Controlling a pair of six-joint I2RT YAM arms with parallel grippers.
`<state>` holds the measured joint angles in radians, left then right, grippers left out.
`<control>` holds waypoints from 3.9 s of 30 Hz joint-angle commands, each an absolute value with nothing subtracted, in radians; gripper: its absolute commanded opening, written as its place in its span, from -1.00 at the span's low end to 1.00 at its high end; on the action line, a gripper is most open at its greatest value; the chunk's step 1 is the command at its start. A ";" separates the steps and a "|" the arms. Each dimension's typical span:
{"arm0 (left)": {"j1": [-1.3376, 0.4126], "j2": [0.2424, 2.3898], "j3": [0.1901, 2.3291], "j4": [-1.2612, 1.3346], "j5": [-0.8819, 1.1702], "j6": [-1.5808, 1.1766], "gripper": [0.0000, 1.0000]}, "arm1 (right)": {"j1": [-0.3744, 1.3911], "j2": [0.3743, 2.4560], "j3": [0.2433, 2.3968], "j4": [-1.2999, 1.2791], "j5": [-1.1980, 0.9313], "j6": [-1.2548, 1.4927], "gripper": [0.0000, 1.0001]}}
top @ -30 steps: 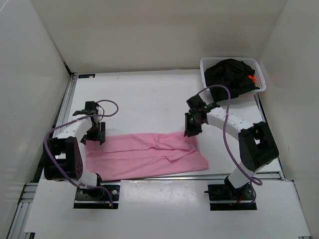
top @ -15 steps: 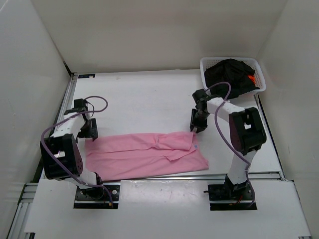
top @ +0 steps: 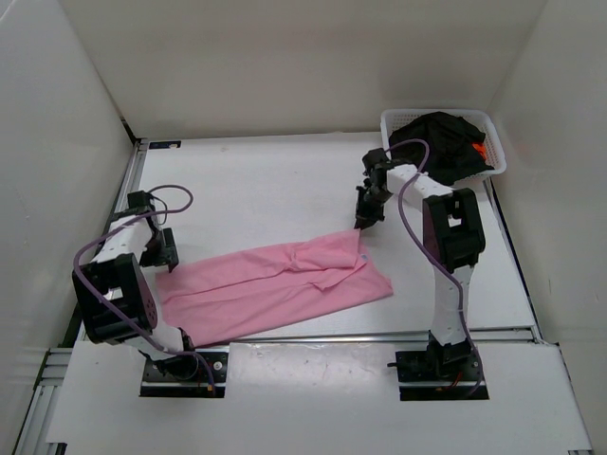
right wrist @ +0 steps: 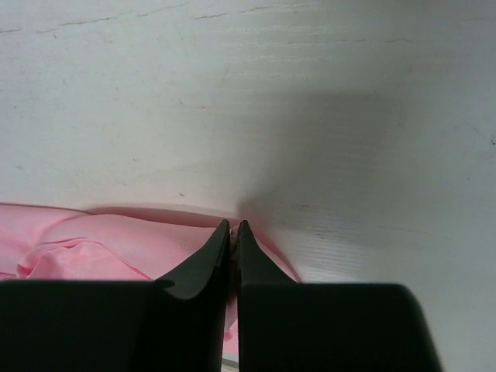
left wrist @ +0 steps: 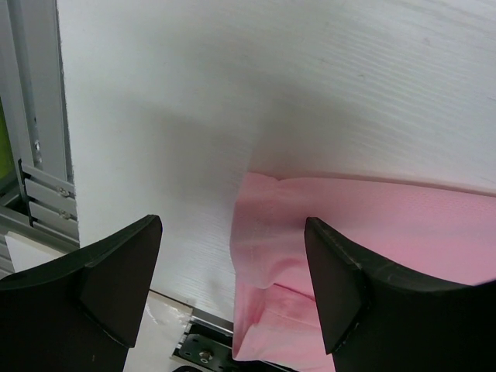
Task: Fold and stack the t-shirts
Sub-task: Rotate the tshirt 90 degrees
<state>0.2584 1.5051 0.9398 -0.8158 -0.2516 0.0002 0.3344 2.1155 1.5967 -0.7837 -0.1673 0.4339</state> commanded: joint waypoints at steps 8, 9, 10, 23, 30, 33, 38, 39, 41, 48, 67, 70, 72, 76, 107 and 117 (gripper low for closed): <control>0.302 1.549 0.996 -0.833 -0.235 0.000 0.73 | 0.308 2.278 1.884 -0.844 -0.264 0.437 -0.99; 0.302 1.539 0.996 -0.833 -0.235 0.000 0.73 | 0.308 2.278 1.884 -0.797 -0.274 0.475 -0.99; 0.302 1.526 0.996 -0.833 -0.235 0.000 0.73 | 0.308 2.310 1.902 -0.772 -0.284 0.495 -0.99; 0.302 1.578 1.021 -0.940 -0.186 0.000 0.75 | 0.341 2.721 2.520 -0.065 -0.218 1.020 0.09; 0.302 1.601 1.071 -0.951 -0.114 0.000 0.75 | 0.350 2.356 2.205 -0.386 -0.098 0.697 1.00; 0.302 1.589 1.089 -0.951 -0.091 0.000 0.75 | 0.350 2.161 1.969 -0.549 0.065 0.675 1.00; 0.284 1.560 1.089 -0.942 -0.080 0.000 0.78 | 0.350 2.040 1.720 -0.587 0.132 0.739 0.68; 0.284 1.560 1.089 -0.942 -0.080 0.000 0.78 | 0.350 2.057 1.720 -0.603 0.132 0.785 0.58; 0.284 1.548 1.089 -0.942 -0.071 0.000 0.78 | 0.350 2.104 1.742 -0.632 0.132 0.842 0.50; 0.275 1.494 1.058 -0.960 -0.061 0.000 0.80 | 0.380 2.293 1.946 -0.754 0.254 1.023 0.46; 0.175 1.609 1.080 -0.992 0.095 0.000 0.87 | 0.370 2.719 2.419 -0.267 -0.075 1.196 -1.00; 0.141 1.655 1.091 -1.003 0.135 0.000 0.87 | 0.344 2.813 2.482 -0.077 -0.075 1.325 -0.68; 0.126 1.673 1.100 -1.012 0.156 0.000 0.87 | 0.330 2.825 2.473 0.023 -0.121 1.348 -0.18; 0.117 1.687 1.100 -1.012 0.157 0.000 0.90 | 0.318 2.691 2.409 -0.078 -0.224 1.061 0.79; 0.272 0.876 0.913 -1.088 -0.020 0.000 0.98 | 1.042 1.719 0.971 -0.163 -0.141 1.357 0.52; 0.290 0.767 0.923 -1.069 -0.186 0.000 0.98 | 1.065 1.885 1.061 -0.115 -0.101 1.569 0.46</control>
<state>0.2817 0.8089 0.9043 -1.0836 -0.1143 -0.0002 1.0634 1.8294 1.0248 -0.1261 -0.1417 1.5047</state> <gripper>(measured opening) 0.987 0.732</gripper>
